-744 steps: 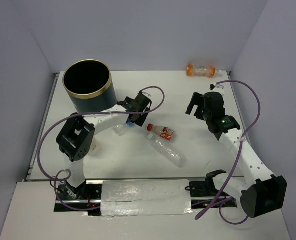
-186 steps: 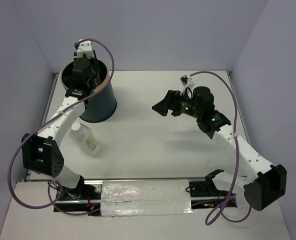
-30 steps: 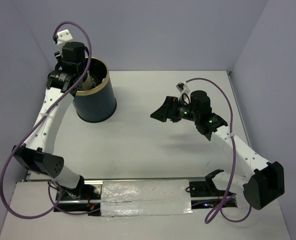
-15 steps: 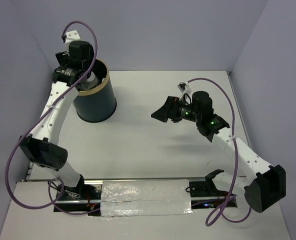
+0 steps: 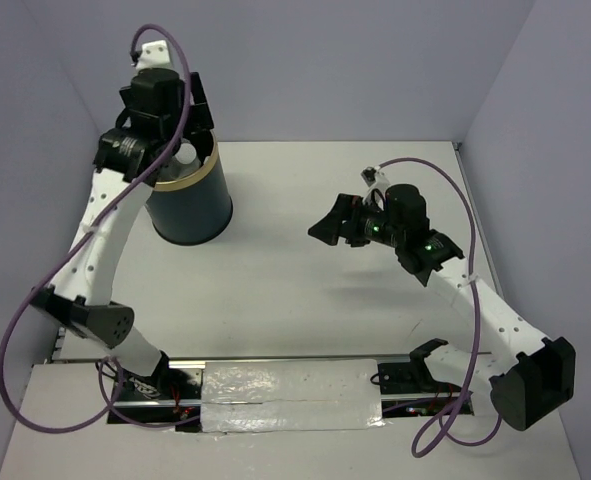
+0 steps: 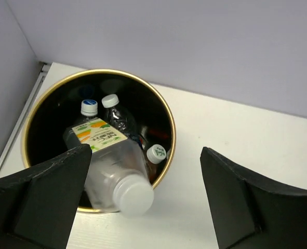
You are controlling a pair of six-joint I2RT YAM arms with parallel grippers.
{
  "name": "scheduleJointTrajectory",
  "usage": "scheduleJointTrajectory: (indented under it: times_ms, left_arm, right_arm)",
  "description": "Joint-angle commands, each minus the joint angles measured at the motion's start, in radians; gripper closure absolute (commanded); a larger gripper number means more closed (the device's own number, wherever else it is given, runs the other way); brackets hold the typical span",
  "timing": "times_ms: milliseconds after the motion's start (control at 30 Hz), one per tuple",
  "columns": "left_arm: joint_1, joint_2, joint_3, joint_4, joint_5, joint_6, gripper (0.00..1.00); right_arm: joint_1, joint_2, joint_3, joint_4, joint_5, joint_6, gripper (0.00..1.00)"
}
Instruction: Put the plastic bottles in the bin
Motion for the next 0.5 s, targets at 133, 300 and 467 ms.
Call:
scheduleJointTrajectory:
  times_ms: [133, 300, 467]
  left_arm:
    - [0.006, -0.296, -0.055, -0.010, 0.102, 0.011, 0.01]
    - [0.006, -0.559, -0.368, 0.075, 0.282, -0.030, 0.01]
    - [0.006, -0.631, -0.512, 0.105, 0.323, -0.068, 0.01]
  right_arm:
    - [-0.014, -0.037, 0.196, -0.271, 0.455, -0.140, 0.00]
    - [-0.024, -0.009, 0.290, -0.355, 0.685, -0.208, 0.00]
    - [-0.027, 0.046, 0.371, -0.449, 0.769, -0.231, 0.00]
